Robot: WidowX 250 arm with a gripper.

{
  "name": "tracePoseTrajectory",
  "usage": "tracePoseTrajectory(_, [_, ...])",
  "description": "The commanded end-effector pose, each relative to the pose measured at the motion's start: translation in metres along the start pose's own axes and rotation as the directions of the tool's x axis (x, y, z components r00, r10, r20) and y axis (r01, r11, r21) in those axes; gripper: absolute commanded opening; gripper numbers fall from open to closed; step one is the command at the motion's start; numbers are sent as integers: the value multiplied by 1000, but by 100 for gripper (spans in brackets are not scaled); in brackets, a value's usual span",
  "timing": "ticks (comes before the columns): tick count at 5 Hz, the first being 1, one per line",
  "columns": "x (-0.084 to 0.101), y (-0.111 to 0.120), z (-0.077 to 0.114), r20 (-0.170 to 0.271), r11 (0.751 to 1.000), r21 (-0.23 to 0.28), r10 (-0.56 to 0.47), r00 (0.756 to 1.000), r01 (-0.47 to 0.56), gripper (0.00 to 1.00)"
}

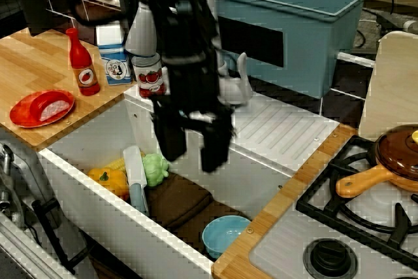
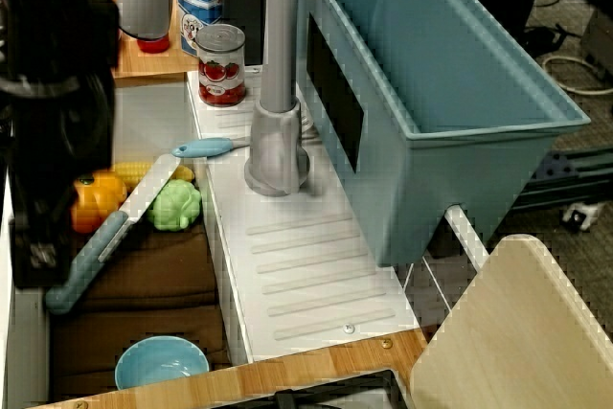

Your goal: Lift bowl

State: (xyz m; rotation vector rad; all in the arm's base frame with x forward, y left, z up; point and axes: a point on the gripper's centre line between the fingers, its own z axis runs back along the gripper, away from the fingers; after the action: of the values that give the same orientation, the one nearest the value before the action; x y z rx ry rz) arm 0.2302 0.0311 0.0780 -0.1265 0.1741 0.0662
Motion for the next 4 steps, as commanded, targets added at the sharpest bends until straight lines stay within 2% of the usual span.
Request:
tracePoseTrajectory(1, [26, 0, -27, 26, 998, 59, 6, 1000, -7, 100])
tracePoseTrajectory(2, [48, 8, -14, 3, 997, 75, 5, 1000, -5, 100])
tracePoseTrajectory(3, [60, 10, -23, -18, 995, 98, -2, 1000, 3, 100])
tracePoseTrajectory(4, [68, 22, -45, -30, 991, 133, 0, 1000, 4, 100])
